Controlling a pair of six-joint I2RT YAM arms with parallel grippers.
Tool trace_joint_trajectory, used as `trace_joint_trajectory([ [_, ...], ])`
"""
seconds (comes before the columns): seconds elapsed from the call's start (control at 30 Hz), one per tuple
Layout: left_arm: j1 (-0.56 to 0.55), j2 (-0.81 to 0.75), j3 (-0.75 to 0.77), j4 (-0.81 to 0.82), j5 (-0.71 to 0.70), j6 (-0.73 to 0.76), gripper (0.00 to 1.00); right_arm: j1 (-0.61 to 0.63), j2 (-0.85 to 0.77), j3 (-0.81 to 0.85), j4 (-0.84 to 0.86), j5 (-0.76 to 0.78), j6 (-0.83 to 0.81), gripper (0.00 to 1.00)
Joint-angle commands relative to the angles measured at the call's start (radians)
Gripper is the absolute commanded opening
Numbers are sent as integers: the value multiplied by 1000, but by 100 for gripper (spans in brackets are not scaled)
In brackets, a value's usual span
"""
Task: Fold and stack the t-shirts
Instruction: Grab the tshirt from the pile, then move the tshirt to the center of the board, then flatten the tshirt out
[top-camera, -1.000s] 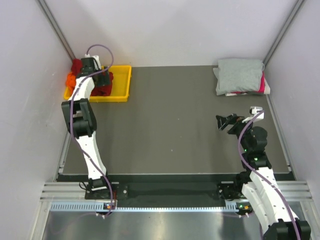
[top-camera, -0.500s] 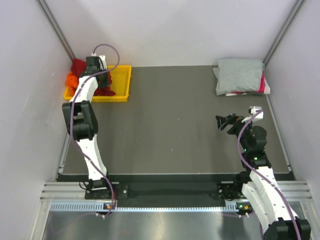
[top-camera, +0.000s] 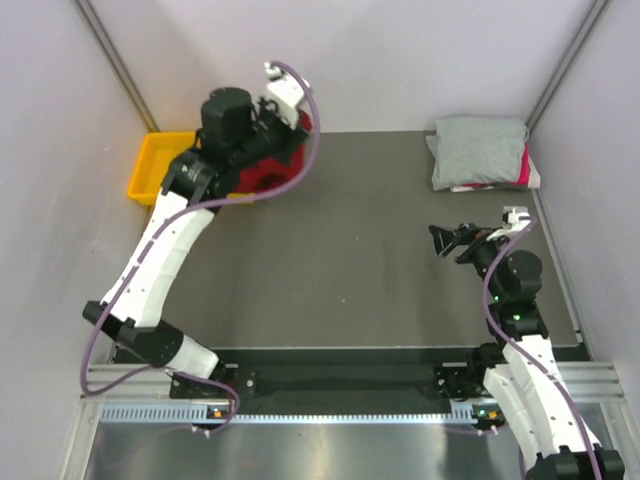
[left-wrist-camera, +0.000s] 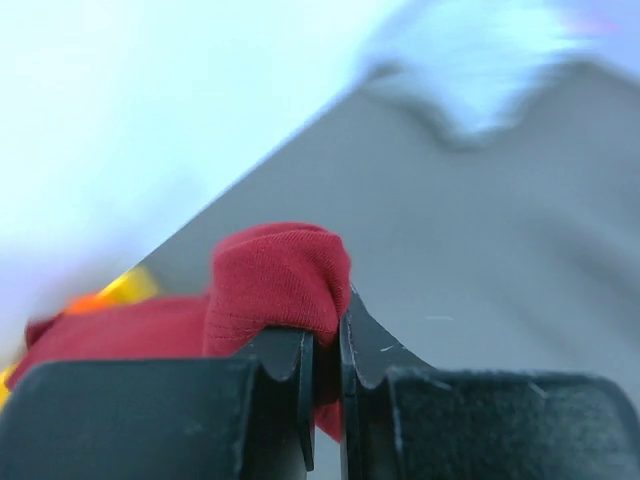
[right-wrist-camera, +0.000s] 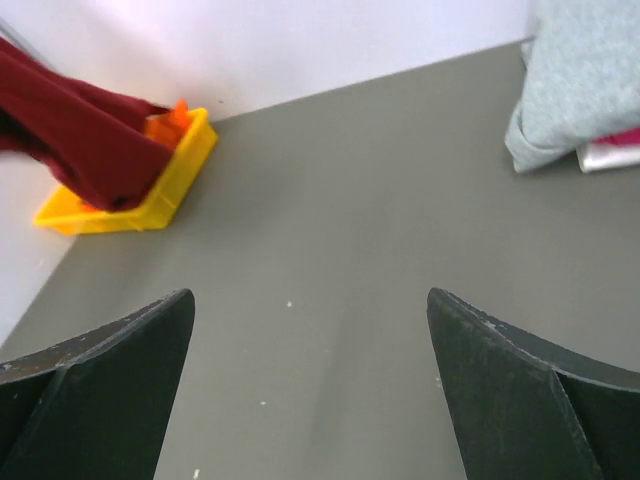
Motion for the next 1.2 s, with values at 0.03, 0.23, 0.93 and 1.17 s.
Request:
trace_joint_trajectory([
  [0.03,-162,-4,-58,-63,55,-2,0,11,-31,98,-44,-40,38,100],
  [0.23,-309,223,-117,-23,177,-39,0,9,-44,215,-364,217,41,100],
  [0.93,34,171,-449,65,163,-68,99,57,262,292,-504,-17,15,72],
  [1.17,116,460,-247,105,57,5,99,169,503,209,-369,84,90,87],
])
